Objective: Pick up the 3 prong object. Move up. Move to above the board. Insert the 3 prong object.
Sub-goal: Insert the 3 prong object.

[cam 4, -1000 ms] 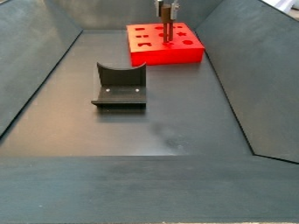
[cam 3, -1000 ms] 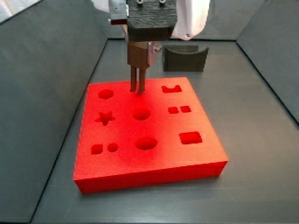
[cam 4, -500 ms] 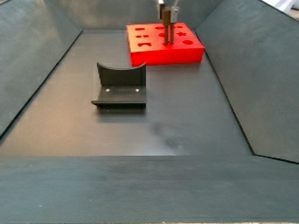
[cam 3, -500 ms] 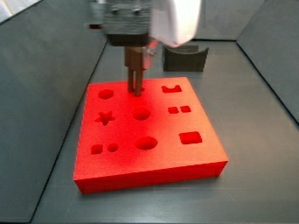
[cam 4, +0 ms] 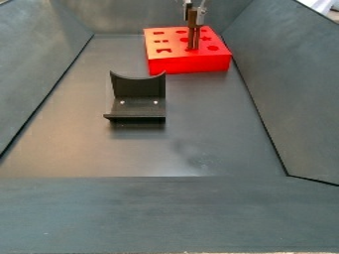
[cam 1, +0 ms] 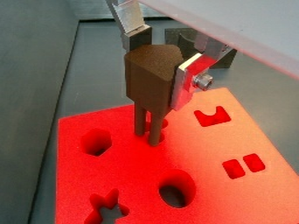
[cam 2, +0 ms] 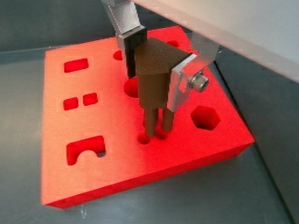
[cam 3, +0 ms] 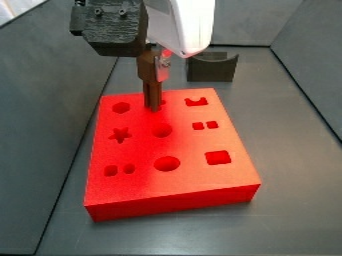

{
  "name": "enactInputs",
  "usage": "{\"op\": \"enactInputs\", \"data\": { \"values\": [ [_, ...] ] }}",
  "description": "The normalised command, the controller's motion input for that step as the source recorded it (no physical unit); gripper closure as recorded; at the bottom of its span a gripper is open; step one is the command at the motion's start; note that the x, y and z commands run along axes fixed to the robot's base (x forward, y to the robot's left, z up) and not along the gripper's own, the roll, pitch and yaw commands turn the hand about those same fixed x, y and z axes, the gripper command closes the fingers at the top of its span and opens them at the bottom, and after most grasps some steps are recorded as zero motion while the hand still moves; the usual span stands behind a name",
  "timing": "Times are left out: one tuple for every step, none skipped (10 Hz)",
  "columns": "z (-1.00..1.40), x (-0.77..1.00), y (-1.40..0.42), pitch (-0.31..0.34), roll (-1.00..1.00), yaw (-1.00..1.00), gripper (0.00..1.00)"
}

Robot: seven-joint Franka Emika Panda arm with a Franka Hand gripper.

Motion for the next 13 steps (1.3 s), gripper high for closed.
{"op": "enactInputs", "data": {
  "values": [
    [-0.06, 0.00, 0.11, 0.000, 0.03, 0.07, 1.00],
    [-0.14, 0.23, 0.25, 0.011, 0.06, 0.24, 1.00],
    [-0.08, 0.18, 0.16, 0.009, 0.00, 0.19, 1.00],
    [-0.08, 0.00, -0.04, -0.006, 0.00, 0.00, 1.00],
    [-0.16, 0.12, -0.18, -0.071, -0.02, 0.00, 1.00],
    [-0.17, 0.13, -0.18, -0.081, -0.02, 0.00, 1.00],
    [-0.14, 0.00, -0.13, -0.057, -0.01, 0.00, 1.00],
    [-0.07, 0.00, -0.06, -0.050, 0.00, 0.00, 1.00],
    [-0.24, 0.00, -0.04, -0.090, 0.00, 0.00, 1.00],
    [-0.40, 0.00, -0.02, -0.134, 0.06, 0.00, 1.00],
    [-0.47, -0.01, -0.02, -0.149, 0.09, 0.00, 1.00],
    [-0.57, -0.01, -0.03, -0.163, 0.14, 0.00, 1.00],
    [-0.59, 0.00, -0.01, -0.166, 0.15, 0.00, 1.00]
  ]
}}
